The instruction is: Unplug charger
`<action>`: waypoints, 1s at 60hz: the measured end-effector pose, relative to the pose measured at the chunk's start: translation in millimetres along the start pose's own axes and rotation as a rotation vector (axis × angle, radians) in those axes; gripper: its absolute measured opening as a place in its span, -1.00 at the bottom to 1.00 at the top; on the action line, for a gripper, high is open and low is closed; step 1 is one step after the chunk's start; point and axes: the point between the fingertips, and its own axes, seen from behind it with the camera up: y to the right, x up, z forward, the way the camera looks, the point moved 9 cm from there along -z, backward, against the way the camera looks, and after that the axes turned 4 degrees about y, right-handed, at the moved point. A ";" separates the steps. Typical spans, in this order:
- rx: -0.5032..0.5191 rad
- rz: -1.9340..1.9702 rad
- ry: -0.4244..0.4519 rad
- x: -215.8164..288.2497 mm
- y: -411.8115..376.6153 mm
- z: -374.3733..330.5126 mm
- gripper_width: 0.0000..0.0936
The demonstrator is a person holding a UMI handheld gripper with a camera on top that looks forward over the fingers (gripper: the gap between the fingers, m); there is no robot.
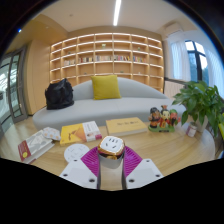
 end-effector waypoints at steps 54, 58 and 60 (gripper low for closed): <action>-0.148 -0.111 -0.017 2.3 80.6 -179.0 0.83; -0.127 -0.107 -0.011 1.6 73.1 -195.5 0.83; -0.117 -0.105 -0.010 -0.9 70.0 -201.0 0.82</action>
